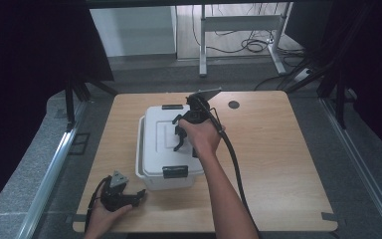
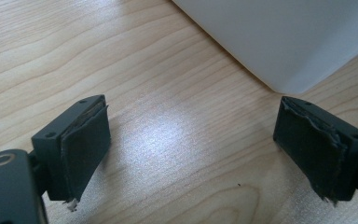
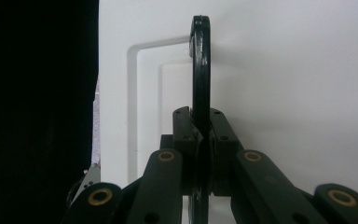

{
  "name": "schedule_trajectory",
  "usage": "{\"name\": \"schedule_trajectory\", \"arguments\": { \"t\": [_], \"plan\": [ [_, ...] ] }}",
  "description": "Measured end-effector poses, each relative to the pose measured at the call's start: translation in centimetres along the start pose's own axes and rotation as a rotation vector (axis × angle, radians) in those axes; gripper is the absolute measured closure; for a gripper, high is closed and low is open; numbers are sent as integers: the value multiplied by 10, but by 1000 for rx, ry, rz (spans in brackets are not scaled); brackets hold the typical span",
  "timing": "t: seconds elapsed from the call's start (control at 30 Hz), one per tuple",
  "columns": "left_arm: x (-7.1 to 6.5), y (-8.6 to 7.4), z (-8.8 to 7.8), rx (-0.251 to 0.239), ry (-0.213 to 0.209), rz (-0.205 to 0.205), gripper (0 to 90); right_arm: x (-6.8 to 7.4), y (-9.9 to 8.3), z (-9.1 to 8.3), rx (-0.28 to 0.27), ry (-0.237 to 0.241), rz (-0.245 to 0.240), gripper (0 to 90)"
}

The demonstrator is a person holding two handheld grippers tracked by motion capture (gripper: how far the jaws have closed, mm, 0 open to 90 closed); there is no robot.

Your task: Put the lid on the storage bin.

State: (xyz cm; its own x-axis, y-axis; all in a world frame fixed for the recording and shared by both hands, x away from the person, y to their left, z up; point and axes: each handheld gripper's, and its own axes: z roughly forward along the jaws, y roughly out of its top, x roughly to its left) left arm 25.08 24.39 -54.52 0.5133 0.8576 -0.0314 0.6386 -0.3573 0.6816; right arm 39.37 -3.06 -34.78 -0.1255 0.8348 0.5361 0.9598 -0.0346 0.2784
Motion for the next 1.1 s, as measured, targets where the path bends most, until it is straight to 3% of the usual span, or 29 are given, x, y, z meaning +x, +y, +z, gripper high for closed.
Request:
{"name": "schedule_trajectory", "arguments": {
  "t": [0.37, 0.77, 1.1],
  "plan": [
    [0, 0, 0, 0, -2, 2, 106, 14, 4, 10, 16, -4, -19, 848],
    [0, 0, 0, 0, -2, 4, 106, 18, 5, 24, 27, 1, -21, 849],
    [0, 0, 0, 1, -2, 2, 107, 14, 4, 35, 32, -10, -9, 847]
  ]
}}
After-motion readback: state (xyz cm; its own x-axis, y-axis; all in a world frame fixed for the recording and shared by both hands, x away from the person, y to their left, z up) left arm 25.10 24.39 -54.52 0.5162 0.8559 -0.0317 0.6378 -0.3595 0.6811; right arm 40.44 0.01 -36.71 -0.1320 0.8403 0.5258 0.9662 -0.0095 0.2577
